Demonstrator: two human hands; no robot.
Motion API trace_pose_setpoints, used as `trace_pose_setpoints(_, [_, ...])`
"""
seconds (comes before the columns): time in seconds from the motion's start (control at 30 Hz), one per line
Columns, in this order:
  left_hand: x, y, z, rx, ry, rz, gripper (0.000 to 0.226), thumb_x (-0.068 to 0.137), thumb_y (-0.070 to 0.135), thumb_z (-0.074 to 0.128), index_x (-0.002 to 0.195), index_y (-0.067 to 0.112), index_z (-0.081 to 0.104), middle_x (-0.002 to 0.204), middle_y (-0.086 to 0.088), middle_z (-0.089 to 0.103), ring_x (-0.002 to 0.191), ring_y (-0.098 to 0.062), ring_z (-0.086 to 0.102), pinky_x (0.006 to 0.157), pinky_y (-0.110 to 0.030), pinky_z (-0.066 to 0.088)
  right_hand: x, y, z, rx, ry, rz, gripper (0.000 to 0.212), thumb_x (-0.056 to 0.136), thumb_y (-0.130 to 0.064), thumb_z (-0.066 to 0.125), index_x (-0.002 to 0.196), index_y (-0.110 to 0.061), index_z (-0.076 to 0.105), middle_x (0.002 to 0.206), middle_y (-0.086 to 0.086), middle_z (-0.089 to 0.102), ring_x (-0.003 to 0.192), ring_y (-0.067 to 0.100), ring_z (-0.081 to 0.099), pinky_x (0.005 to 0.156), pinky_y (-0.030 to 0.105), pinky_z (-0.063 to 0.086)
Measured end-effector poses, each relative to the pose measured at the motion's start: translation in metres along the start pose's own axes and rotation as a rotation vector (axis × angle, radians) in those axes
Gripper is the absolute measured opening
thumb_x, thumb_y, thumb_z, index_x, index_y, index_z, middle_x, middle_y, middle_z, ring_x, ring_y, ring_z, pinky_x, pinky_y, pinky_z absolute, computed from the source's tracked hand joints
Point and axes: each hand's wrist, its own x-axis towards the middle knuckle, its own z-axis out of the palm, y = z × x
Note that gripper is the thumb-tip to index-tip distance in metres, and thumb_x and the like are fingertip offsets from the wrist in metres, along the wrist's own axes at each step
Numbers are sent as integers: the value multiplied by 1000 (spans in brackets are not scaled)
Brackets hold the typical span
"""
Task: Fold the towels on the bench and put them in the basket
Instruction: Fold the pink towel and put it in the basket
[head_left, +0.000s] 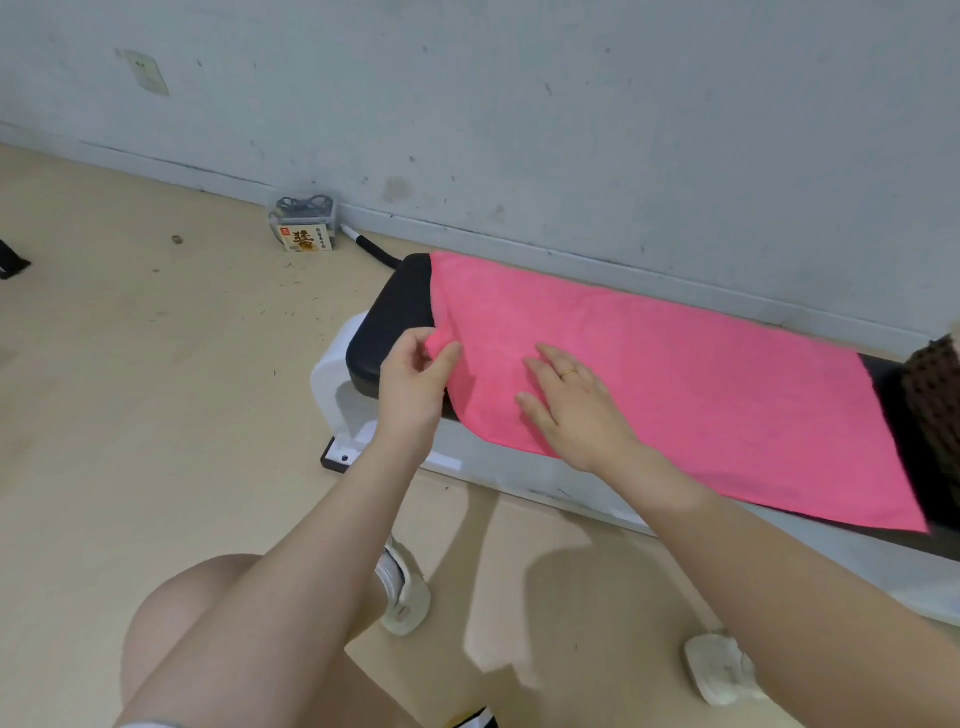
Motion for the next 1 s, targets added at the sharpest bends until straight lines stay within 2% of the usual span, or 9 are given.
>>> trace_pose_setpoints(0.17, [-18, 26, 84, 98, -228, 202, 9, 87, 15, 62, 95, 19, 63, 73, 11, 55, 66, -5, 48, 65, -20, 41, -32, 54, -21, 91, 180, 180, 50, 98, -37, 35, 141, -12, 38, 150, 9, 33, 139, 25, 29, 114, 36, 20])
trace_pose_setpoints(0.33, [-53, 9, 173, 175, -468, 265, 12, 86, 7, 61, 87, 19, 61, 70, 16, 53, 57, 3, 43, 61, -15, 37, -86, 118, -29, 77, 291, 442, 43, 95, -25, 45, 136, -10, 44, 142, 9, 44, 131, 27, 39, 111, 38, 25])
trace_pose_setpoints(0.43, [-79, -1, 218, 163, -574, 253, 9, 87, 6, 60, 89, 14, 64, 77, 20, 56, 58, 9, 46, 63, -11, 37, -121, 154, -33, -26, 371, 721, 45, 90, -23, 48, 133, -11, 46, 138, 10, 48, 129, 30, 40, 111, 43, 22])
trace_pose_setpoints(0.53, [-99, -8, 248, 174, -645, 257, 7, 89, 8, 59, 89, 8, 66, 69, 17, 52, 56, 10, 45, 59, -7, 34, -153, 188, -37, 119, 325, 1010, 34, 90, -19, 46, 120, -3, 49, 130, 17, 47, 120, 37, 43, 102, 44, 32])
trace_pose_setpoints(0.6, [-107, -16, 260, 187, -669, 220, 7, 89, 10, 59, 85, 12, 65, 64, 15, 48, 54, 7, 42, 57, -9, 33, -168, 204, -35, 227, 295, 1109, 34, 92, -19, 45, 120, 0, 46, 130, 20, 42, 118, 39, 41, 97, 42, 34])
trace_pose_setpoints(0.7, [-112, -31, 267, 213, -673, 162, 7, 88, 10, 60, 87, 9, 67, 64, 13, 50, 54, 6, 42, 58, -11, 34, -175, 214, -27, 324, 334, 1101, 37, 93, -20, 47, 123, 2, 42, 131, 23, 39, 114, 42, 45, 93, 41, 38])
trace_pose_setpoints(0.8, [-112, -38, 268, 234, -666, 134, 7, 88, 10, 61, 86, 11, 67, 62, 13, 50, 53, 5, 41, 58, -14, 35, -171, 214, -23, 493, 425, 1053, 32, 92, -15, 51, 118, 3, 45, 124, 22, 47, 107, 39, 51, 83, 37, 41])
trace_pose_setpoints(0.9, [-109, -39, 267, 230, -662, 115, 8, 89, 11, 60, 86, 17, 65, 64, 9, 49, 57, -1, 40, 59, -21, 34, -164, 211, -23, 629, 526, 1015, 17, 89, -15, 52, 100, -2, 51, 97, 14, 59, 97, 33, 55, 72, 33, 38])
trace_pose_setpoints(1.0, [-105, -37, 264, 221, -672, 128, 15, 89, 13, 60, 83, 27, 62, 71, 5, 48, 63, -10, 39, 59, -23, 33, -156, 198, -28, 720, 633, 918, 7, 89, -13, 51, 84, -8, 49, 71, -2, 49, 78, 23, 49, 66, 29, 34])
